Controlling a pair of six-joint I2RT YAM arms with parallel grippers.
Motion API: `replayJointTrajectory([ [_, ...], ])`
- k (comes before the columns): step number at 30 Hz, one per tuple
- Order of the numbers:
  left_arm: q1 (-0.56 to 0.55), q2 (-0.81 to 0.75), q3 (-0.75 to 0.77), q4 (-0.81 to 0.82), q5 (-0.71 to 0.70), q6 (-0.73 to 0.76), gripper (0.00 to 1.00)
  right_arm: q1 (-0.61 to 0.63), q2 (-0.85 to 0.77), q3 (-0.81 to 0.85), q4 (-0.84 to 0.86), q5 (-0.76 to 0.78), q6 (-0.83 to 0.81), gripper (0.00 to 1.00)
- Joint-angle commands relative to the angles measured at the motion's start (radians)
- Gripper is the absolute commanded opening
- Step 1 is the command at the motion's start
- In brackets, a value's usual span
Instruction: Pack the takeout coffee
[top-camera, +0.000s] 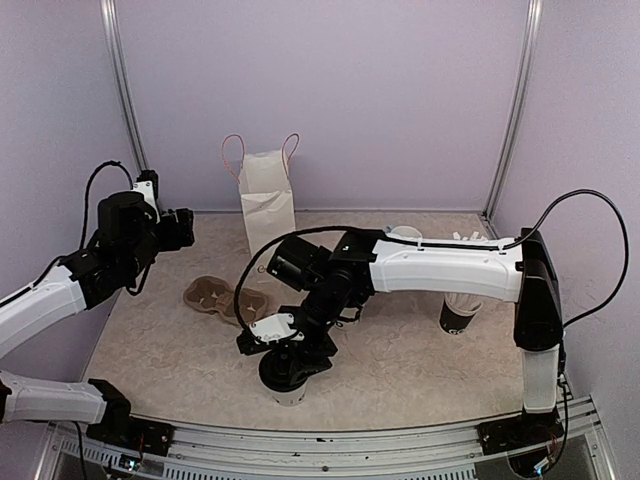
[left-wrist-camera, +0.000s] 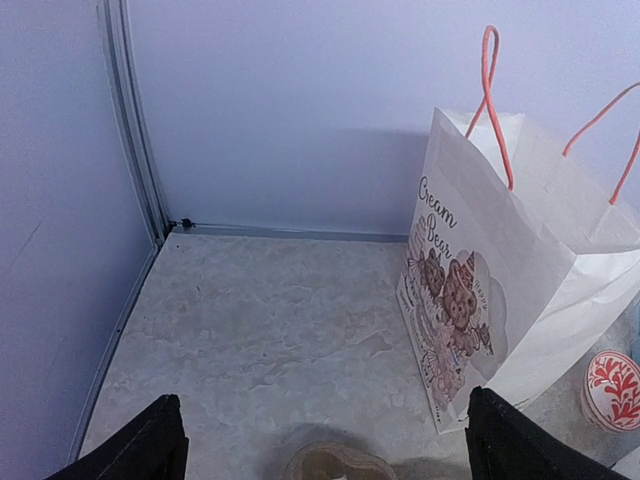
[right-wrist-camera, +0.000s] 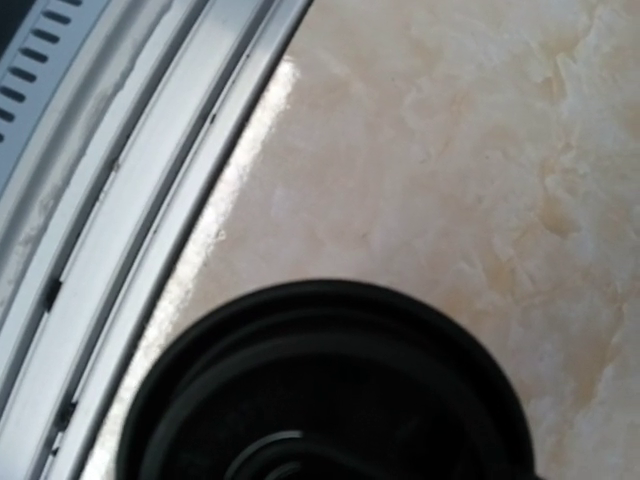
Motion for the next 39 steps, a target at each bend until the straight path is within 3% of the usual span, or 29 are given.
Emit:
replayJointTrajectory([
  [1,0.007,0.006,-0.002,-0.004,0.012,0.017,0.94,0.008,-0.003,0.028,-0.017,0.036,0.03,0.74],
  [17,0.007,0.025,0.006,-0.015,0.029,0.017,0.95,-0.231,0.049,0.205,0.023,0.157,0.085,0.71],
  [32,0.007,0.045,0.014,-0.018,0.043,0.005,0.95,-0.346,0.121,0.271,0.057,0.237,0.142,0.72],
  [39,0.007,0.113,0.186,-0.082,0.118,-0.108,0.89,-0.353,0.149,0.276,0.041,0.234,0.152,0.79],
])
